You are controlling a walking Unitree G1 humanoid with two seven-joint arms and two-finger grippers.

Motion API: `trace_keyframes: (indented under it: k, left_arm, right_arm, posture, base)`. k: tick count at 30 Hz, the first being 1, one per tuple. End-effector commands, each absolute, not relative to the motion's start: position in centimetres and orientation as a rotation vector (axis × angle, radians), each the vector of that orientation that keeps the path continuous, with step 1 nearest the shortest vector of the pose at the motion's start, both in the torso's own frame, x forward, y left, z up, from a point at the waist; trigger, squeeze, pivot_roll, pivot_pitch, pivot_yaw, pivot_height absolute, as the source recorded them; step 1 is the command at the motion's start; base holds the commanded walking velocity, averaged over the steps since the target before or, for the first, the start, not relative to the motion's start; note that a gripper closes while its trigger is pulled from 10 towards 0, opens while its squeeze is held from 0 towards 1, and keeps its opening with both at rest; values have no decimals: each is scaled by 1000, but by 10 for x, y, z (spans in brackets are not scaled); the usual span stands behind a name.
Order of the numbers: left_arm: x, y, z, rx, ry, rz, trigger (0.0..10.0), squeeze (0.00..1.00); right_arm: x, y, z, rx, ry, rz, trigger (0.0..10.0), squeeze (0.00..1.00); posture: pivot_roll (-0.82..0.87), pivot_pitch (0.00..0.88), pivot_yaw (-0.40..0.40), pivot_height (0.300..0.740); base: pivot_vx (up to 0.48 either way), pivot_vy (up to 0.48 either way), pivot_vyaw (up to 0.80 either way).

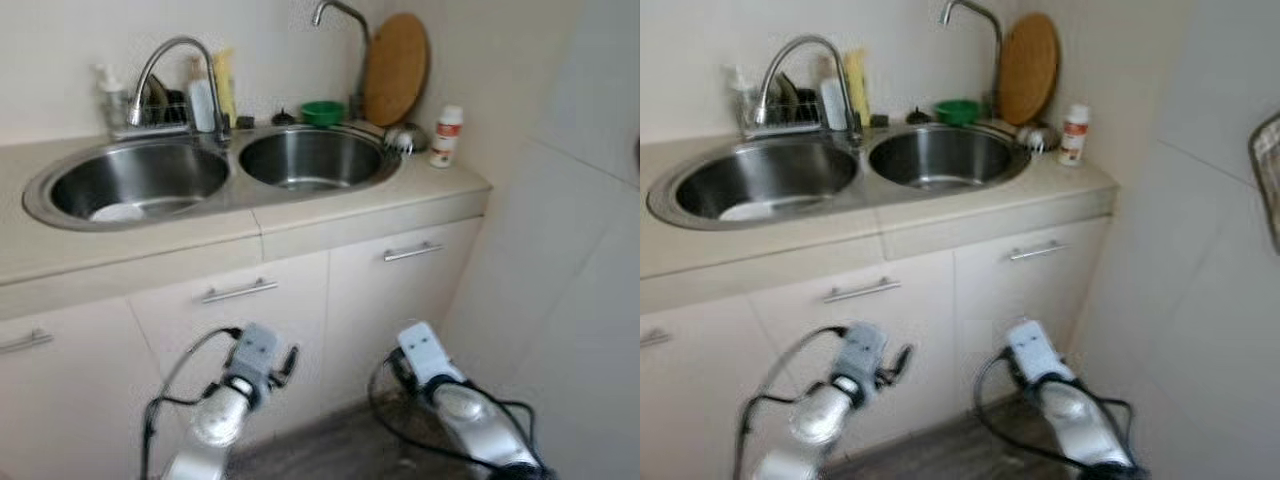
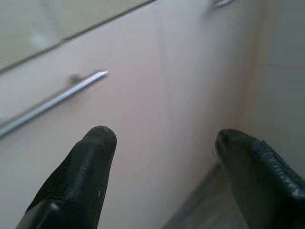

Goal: Kitchen organization

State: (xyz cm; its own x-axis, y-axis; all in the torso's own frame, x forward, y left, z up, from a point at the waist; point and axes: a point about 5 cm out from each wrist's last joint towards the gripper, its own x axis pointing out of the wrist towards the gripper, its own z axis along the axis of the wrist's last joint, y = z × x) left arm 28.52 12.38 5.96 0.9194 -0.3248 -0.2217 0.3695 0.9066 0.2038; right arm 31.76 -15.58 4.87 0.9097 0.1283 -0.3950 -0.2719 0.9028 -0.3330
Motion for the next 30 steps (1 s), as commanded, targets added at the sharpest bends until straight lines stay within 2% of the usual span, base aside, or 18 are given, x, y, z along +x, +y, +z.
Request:
trace_keyframes:
  k: [1,14,19,30]
  left_arm:
    - [286,133,59,260,190,-344,10000,0]
    - [285,132,59,248,189,-347,10000,0]
    - [285,133,59,246,176,-340,10000,0]
    - [286,134,57,264,192,-342,10000,0]
  right_arm:
    - [317,-150,49,-389,377,221,10000,0]
    - [318,-152,49,-393,378,200,10000,0]
    - [318,-151,49,-393,374,201,10000,0]
    - [318,-149,49,-406,368,207,10000,0]
  posture:
    - [13,0,-1,740]
    - [10,0,-1,740]
    - [11,0,0,740]
    - [9,0,3,740]
  base:
    - [-281,390,-800]
    - [-301,373,-800]
    - [-54,49,-800]
    - [0,0,0]
